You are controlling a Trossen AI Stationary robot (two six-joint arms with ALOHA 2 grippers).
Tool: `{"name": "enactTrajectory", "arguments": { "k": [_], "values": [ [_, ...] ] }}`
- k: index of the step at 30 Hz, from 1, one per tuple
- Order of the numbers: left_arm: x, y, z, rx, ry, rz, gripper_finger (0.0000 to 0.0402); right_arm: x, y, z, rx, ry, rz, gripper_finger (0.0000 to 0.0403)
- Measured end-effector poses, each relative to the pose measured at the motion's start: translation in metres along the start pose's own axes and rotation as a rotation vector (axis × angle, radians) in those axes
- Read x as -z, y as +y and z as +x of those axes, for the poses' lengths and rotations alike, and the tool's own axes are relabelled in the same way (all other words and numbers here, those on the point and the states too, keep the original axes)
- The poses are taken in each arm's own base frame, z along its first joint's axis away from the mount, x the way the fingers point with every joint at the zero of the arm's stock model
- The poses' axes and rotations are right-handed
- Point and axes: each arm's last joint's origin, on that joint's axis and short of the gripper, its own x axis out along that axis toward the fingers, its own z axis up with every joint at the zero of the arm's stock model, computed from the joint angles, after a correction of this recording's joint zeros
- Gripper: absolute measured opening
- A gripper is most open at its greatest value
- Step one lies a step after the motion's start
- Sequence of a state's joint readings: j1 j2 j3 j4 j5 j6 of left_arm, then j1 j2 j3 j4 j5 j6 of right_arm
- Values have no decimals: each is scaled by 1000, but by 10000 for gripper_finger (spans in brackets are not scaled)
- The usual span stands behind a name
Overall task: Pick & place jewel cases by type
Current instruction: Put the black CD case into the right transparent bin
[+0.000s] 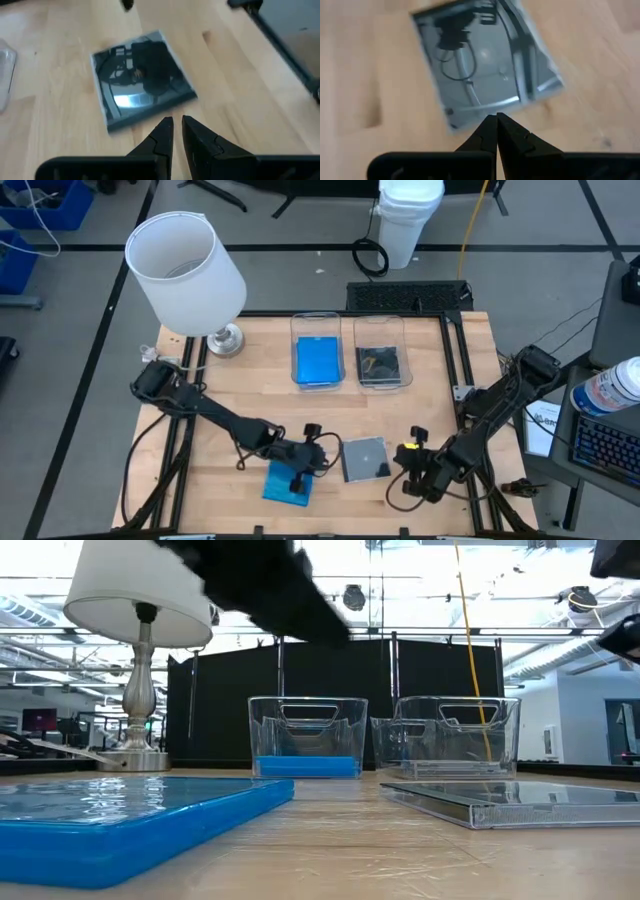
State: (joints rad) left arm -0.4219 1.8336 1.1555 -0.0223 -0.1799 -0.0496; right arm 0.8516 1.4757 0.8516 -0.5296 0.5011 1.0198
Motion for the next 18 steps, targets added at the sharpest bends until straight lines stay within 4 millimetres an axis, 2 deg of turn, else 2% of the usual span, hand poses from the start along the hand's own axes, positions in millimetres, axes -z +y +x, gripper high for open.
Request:
{"name": "enactTrajectory", "arguments": {
  "k": [2, 5, 8, 12, 18],
  "values": [
    [-1, 2, 7, -6, 6, 4, 47, 2, -4, 0, 46, 3, 15, 1],
    [-1, 3, 31, 2, 13, 35, 47, 3, -7, 0, 84, -7, 16, 1],
    [0, -3, 57, 10, 39, 82, 46, 1, -9, 0, 95, -12, 19, 2],
    [-4, -12, 79, 19, 61, 132, 46, -2, -9, 2, 87, -21, 21, 1],
    [-19, -19, 75, 11, 21, 172, 47, -7, -11, 3, 142, -127, 20, 3]
  ]
}}
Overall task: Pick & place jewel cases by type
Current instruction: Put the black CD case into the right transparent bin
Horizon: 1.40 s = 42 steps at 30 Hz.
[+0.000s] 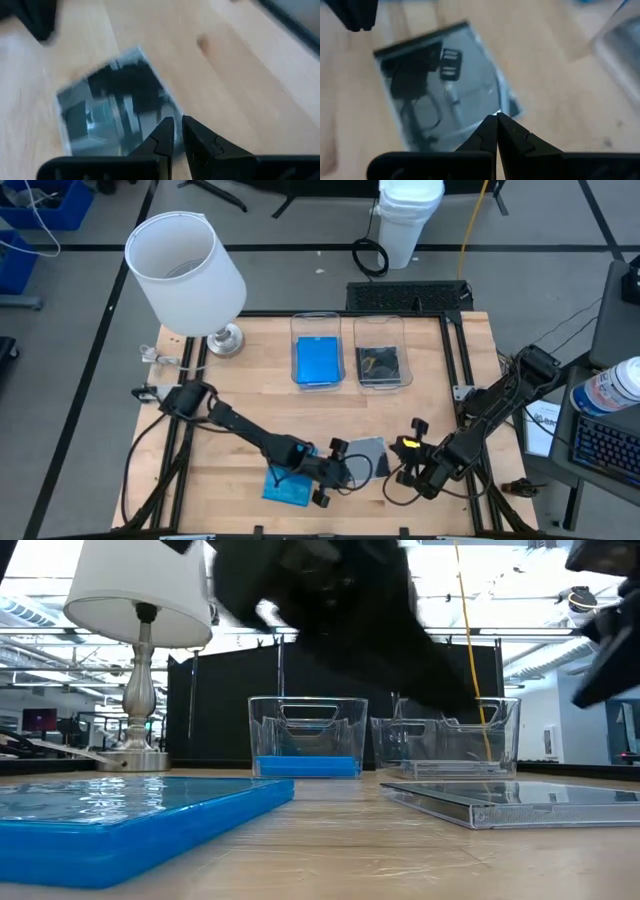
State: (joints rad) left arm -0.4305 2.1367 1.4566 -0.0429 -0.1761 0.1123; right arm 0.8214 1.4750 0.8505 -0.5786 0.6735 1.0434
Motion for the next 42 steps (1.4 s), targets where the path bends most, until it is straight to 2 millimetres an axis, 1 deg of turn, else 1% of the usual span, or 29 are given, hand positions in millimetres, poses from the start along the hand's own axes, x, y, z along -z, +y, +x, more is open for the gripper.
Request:
{"name": "enactTrajectory", "arguments": {
  "k": [4, 7, 9, 13, 21, 25, 29, 32, 34, 36, 38, 40, 42],
  "values": [
    [1, -3, -2, 0, 13, 25, 47, -5, -2, 1, 73, -123, -59, 4],
    [2, -7, -2, 14, 10, 75, 47, -8, -4, 2, 101, -148, -99, 4],
    [3, -11, -2, 24, 16, 128, 46, -9, -5, 4, 111, -164, -85, 3],
    [2, -18, -3, 19, 7, 132, 46, -4, -6, 10, 103, -199, -69, 1],
    [4, -34, -7, 62, 32, 189, 46, 4, -14, 26, 83, -208, -63, 1],
    [4, -33, -7, 43, 35, 224, 41, 3, -15, 29, 59, -191, -35, 8],
    [4, -29, -6, 22, 40, 209, 7, 3, -14, 29, 62, -196, -60, 30],
    [5, -28, -6, 19, 40, 193, 9, 2, -15, 29, 81, -227, -57, 59],
    [4, -27, -6, 17, 35, 177, 9, 0, -19, 25, 125, -252, -70, 84],
    [4, -27, -5, 15, 31, 159, 7, 1, -31, 20, 202, -299, -62, 110],
    [4, -25, -5, 8, 31, 141, 4, 6, -46, 15, 237, -320, -23, 133],
    [4, -25, -5, -3, 31, 136, 5, 11, -60, 12, 204, -314, 27, 148],
    [4, -24, -5, -20, 34, 137, 12, 18, -72, 13, 142, -299, 68, 153]
  ]
}}
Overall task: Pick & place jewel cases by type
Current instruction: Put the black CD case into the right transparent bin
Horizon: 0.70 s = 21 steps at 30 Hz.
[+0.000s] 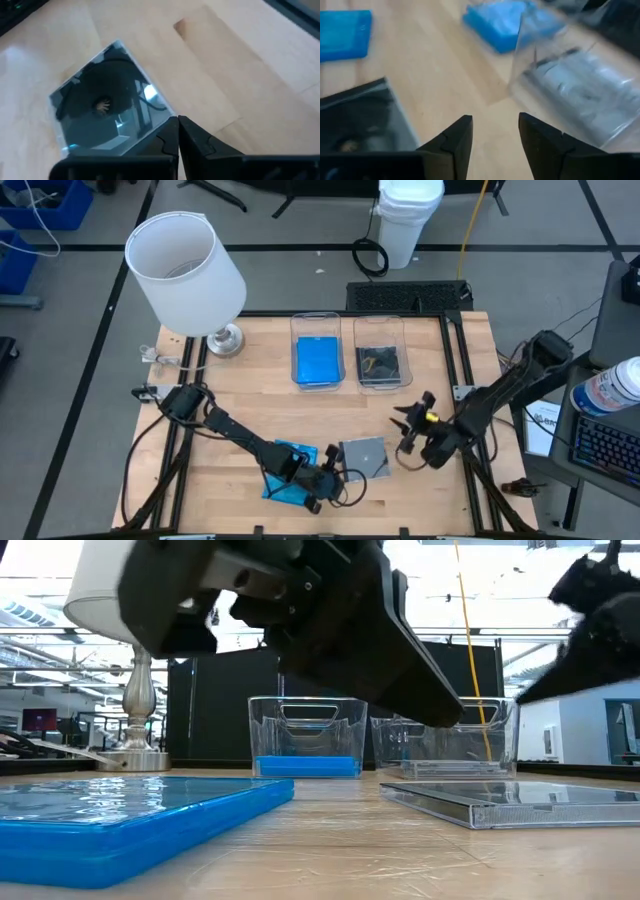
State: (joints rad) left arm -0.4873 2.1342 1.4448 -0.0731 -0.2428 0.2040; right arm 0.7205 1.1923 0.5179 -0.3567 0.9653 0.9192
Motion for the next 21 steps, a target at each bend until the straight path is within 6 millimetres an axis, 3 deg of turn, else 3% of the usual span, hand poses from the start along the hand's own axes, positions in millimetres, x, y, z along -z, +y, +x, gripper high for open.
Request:
{"name": "enactTrajectory", "arguments": {
  "k": [8, 12, 16, 21],
  "values": [
    [0, 5, 1, -37, -5, 13, 16, 32, -34, 18, -426, -49, 173, 122],
    [0, 6, 1, -38, -8, -42, 5, 24, -38, 17, -539, -182, 247, 113],
    [-2, 4, 0, 3, -23, -137, 12, 27, -40, 21, -504, -157, 232, 119],
    [-3, -3, -1, 129, -31, -201, 6, 36, -41, 26, -458, -67, 225, 154]
  ]
}}
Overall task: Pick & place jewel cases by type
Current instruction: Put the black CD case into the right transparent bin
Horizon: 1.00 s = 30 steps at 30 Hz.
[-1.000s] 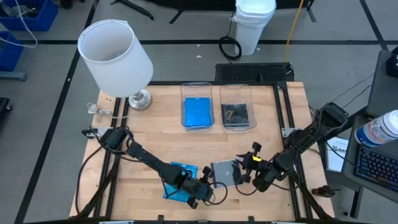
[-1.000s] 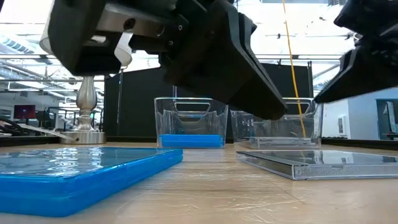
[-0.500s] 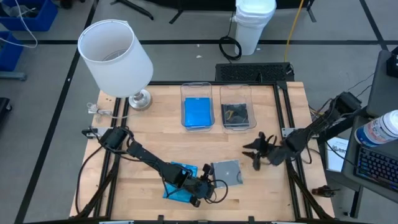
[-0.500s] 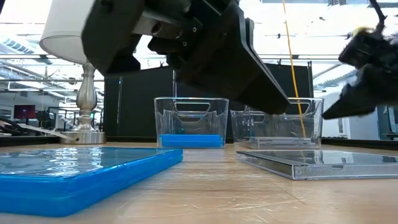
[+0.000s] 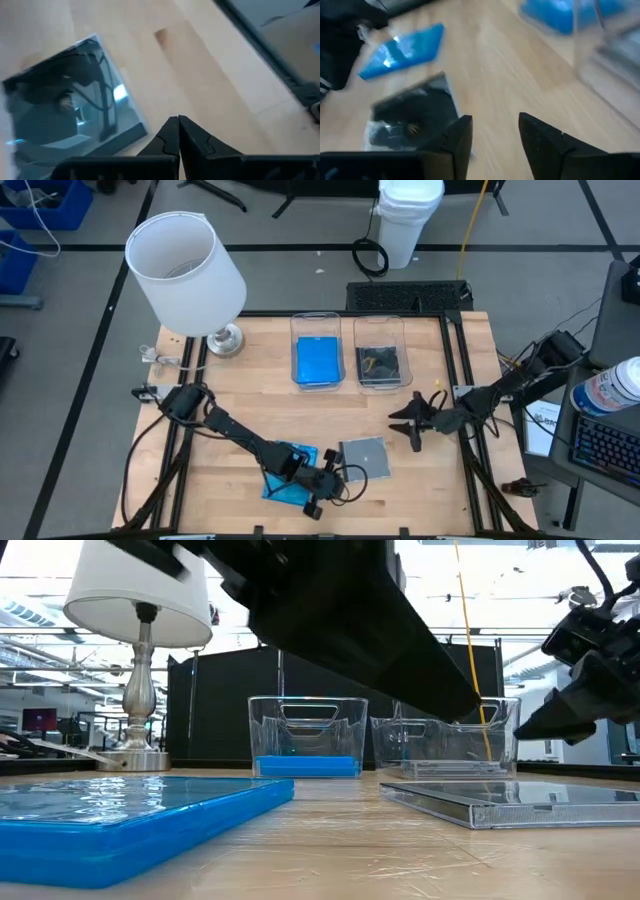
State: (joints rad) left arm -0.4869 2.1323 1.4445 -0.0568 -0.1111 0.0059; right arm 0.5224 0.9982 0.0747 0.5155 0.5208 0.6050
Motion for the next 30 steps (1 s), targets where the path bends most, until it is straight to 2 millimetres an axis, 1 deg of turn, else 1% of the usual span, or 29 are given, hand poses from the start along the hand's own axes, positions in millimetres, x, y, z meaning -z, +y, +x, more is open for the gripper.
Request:
{"name": "enactTrajectory", "arguments": {
  "k": [5, 9, 12, 15, 17, 20, 24, 26, 28, 30],
  "values": [
    [0, -13, -1, 28, -2, 6, 4, 5, 0, 3, -1, 58, 77, 187],
    [0, -16, 0, 31, -7, 7, 6, 10, -1, 6, 15, 105, 84, 199],
    [4, -14, 5, 27, -1, 3, 3, 9, 4, 12, 26, 142, 43, 200],
    [9, -11, 11, 31, 10, -5, 4, 5, 15, 22, 13, 186, -13, 201],
    [9, -9, 17, 43, -19, -22, 3, 3, 20, 29, 34, 218, -44, 201],
    [13, -7, 21, 39, -3, -37, 4, 3, 26, 39, 72, 268, -82, 201],
    [17, -6, 25, 63, 15, -40, 3, 6, 24, 46, 118, 310, -68, 201],
    [17, -6, 28, 71, 6, -51, 4, 7, 23, 47, 113, 326, -54, 201],
    [22, -5, 30, 72, 37, -59, 3, 8, 21, 49, 119, 335, -42, 201],
    [25, -3, 36, 74, 31, -66, 2, 8, 21, 49, 109, 338, -39, 201]
  ]
}}
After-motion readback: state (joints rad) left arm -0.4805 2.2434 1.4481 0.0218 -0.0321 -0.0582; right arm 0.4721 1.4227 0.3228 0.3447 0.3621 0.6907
